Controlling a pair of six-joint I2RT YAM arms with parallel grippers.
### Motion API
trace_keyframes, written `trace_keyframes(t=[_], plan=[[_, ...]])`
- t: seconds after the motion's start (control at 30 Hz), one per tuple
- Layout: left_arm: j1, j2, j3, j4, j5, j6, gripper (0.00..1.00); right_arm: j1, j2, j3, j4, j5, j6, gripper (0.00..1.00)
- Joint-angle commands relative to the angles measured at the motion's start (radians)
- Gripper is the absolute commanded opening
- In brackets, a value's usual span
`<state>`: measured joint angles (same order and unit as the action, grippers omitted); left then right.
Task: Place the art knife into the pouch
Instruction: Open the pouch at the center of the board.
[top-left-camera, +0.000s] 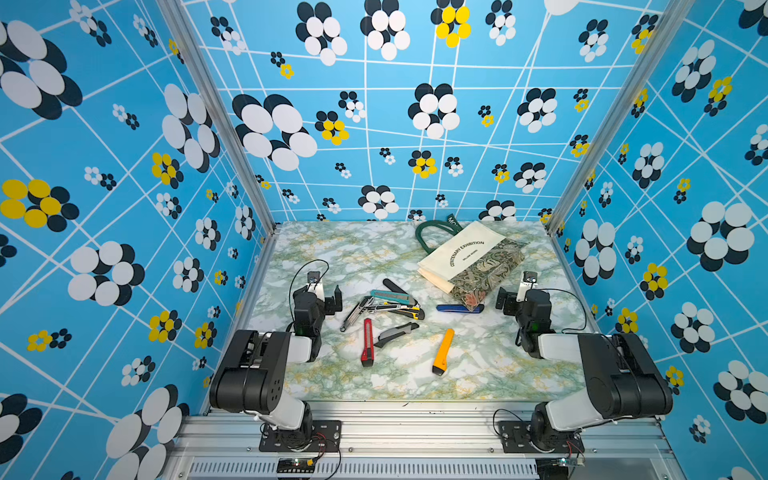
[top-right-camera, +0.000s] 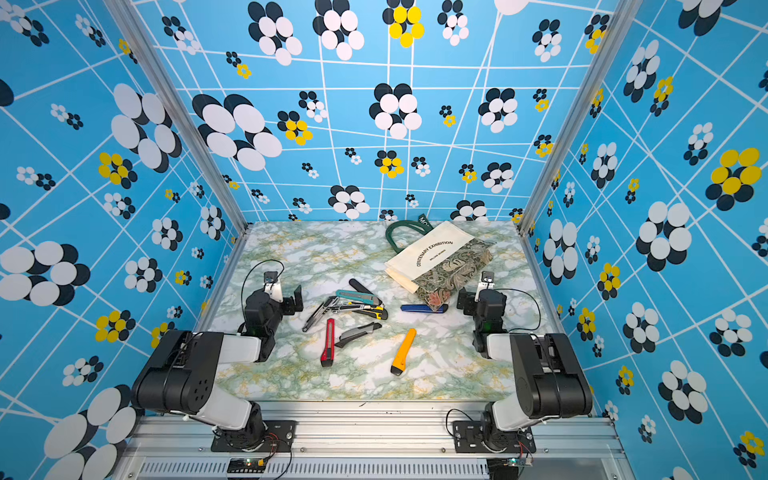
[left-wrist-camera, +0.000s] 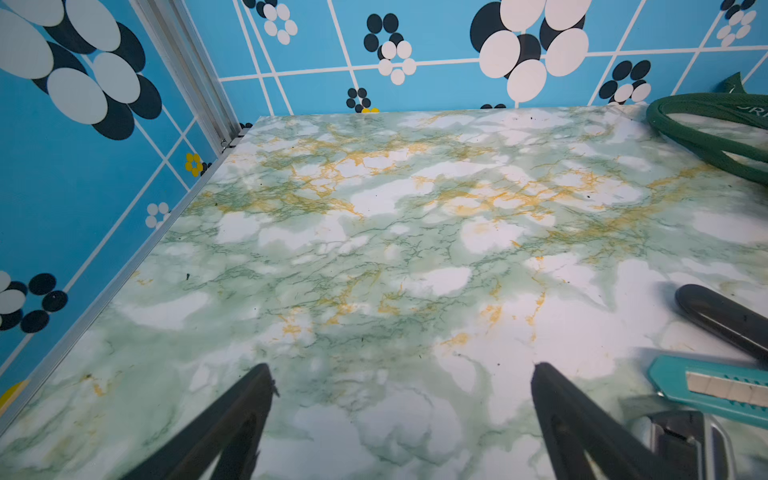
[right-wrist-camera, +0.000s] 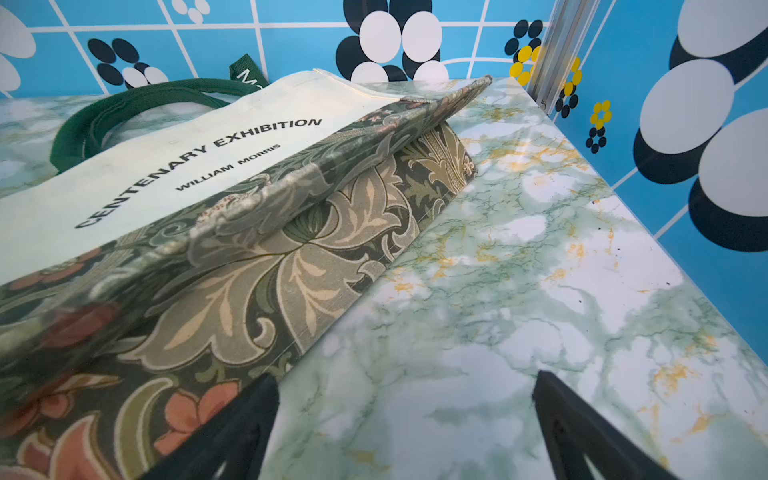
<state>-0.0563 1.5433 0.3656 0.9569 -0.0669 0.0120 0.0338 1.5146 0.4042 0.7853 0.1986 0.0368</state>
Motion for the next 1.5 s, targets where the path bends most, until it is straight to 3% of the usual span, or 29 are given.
trace_keyframes(t=[0.0, 0.33, 0.37, 0.47, 0.57, 0.63, 0.73, 0.9, 1.0, 1.07, 1.13, 1.17, 1.23, 1.3, 1.37, 1.47], plan=[[0.009, 0.006, 0.0, -0.001, 0.014, 0.009, 1.0, -0.006, -0.005, 0.013, -0.003, -0.012, -0.006, 0.99], [0.016, 0.002, 0.007, -0.016, -0.033, -0.016, 1.0, -0.009, -0.026, 0.035, -0.045, 0.011, 0.006, 0.99], [0.016, 0.001, 0.008, -0.017, -0.044, -0.021, 1.0, -0.009, -0.046, 0.07, -0.114, 0.042, 0.017, 0.99], [0.01, -0.037, 0.011, -0.05, -0.063, -0.016, 1.0, -0.009, -0.102, 0.293, -0.553, 0.123, 0.104, 0.99], [-0.038, -0.183, 0.101, -0.313, -0.108, 0.022, 1.0, 0.012, -0.136, 0.475, -0.834, 0.011, 0.216, 0.99], [-0.057, -0.279, 0.23, -0.601, -0.111, -0.098, 1.0, 0.069, -0.158, 0.568, -0.952, -0.048, 0.29, 0.99], [-0.089, -0.314, 0.436, -0.862, -0.023, -0.334, 0.99, 0.209, -0.172, 0.675, -1.028, -0.096, 0.409, 0.99], [-0.271, -0.282, 0.664, -0.996, -0.008, -0.6, 1.0, 0.376, -0.093, 0.943, -1.248, -0.094, 0.569, 0.99], [-0.394, -0.241, 0.774, -1.105, -0.079, -0.71, 1.0, 0.4, -0.052, 0.981, -1.245, -0.201, 0.69, 0.99], [-0.44, -0.22, 0.812, -1.146, -0.084, -0.776, 1.0, 0.4, -0.018, 1.022, -1.274, -0.171, 0.753, 0.99], [-0.435, -0.203, 0.768, -0.972, 0.066, -0.773, 1.0, 0.399, 0.048, 1.128, -1.446, -0.104, 0.784, 0.99], [-0.422, -0.188, 0.757, -0.91, 0.143, -0.77, 1.0, 0.396, 0.075, 1.153, -1.444, -0.122, 0.763, 0.99], [-0.384, -0.13, 0.768, -0.8, 0.33, -0.779, 0.99, 0.391, 0.188, 1.272, -1.421, -0.195, 0.664, 0.82], [-0.352, -0.058, 0.813, -0.739, 0.478, -0.771, 1.0, 0.393, 0.342, 1.451, -1.53, -0.141, 0.588, 0.78], [-0.32, 0.02, 0.907, -0.855, 0.496, -0.778, 1.0, 0.394, 0.544, 1.708, -1.679, -0.038, 0.495, 0.81], [-0.312, 0.113, 1.018, -1.082, 0.367, -0.74, 1.0, 0.391, 0.86, 2.108, -1.83, 0.058, 0.366, 0.81]])
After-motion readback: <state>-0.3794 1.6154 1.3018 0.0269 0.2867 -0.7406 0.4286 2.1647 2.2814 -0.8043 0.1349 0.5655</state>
